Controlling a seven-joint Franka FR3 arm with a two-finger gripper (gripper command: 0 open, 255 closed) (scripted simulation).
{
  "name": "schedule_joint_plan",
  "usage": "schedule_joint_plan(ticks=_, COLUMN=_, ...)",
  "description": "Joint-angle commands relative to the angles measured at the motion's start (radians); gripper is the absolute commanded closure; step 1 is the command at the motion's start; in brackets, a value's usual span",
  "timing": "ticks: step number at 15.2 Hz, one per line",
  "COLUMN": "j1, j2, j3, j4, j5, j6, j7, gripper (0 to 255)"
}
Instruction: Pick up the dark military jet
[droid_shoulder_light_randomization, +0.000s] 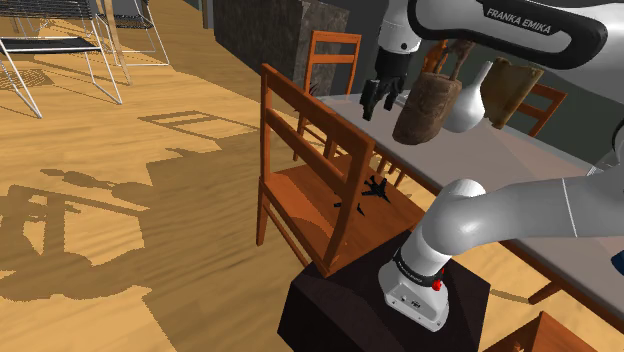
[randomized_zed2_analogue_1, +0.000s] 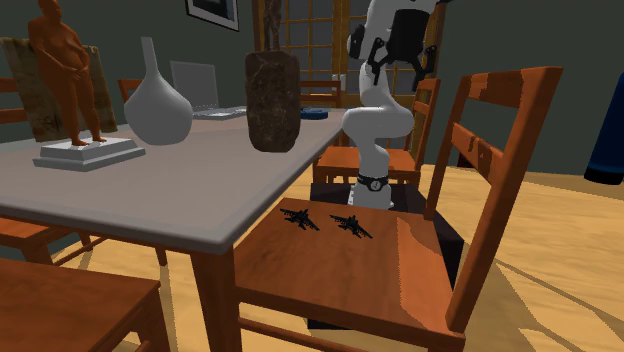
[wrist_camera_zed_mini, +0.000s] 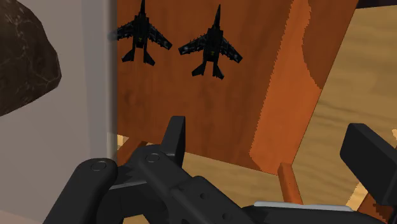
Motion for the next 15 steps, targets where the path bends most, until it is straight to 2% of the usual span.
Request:
schedule_joint_plan(ticks=1, j1=0.000, j2=0.000, j3=0.000, j4=0.000, j5=0.000, j6=0.000, j7=0.000, gripper=0)
schedule_joint_plan(ticks=8, j1=-0.022, j2=-0.044, j3=-0.032, j4=-0.253, j5=-0.027, j6=0.187, j7=0.020, gripper=0)
schedule_joint_plan(ticks=15, j1=-0.057, j2=-0.026, j3=-0.070, j4=-0.469, j5=-0.069, j6=0.398, j7=0.043, gripper=0)
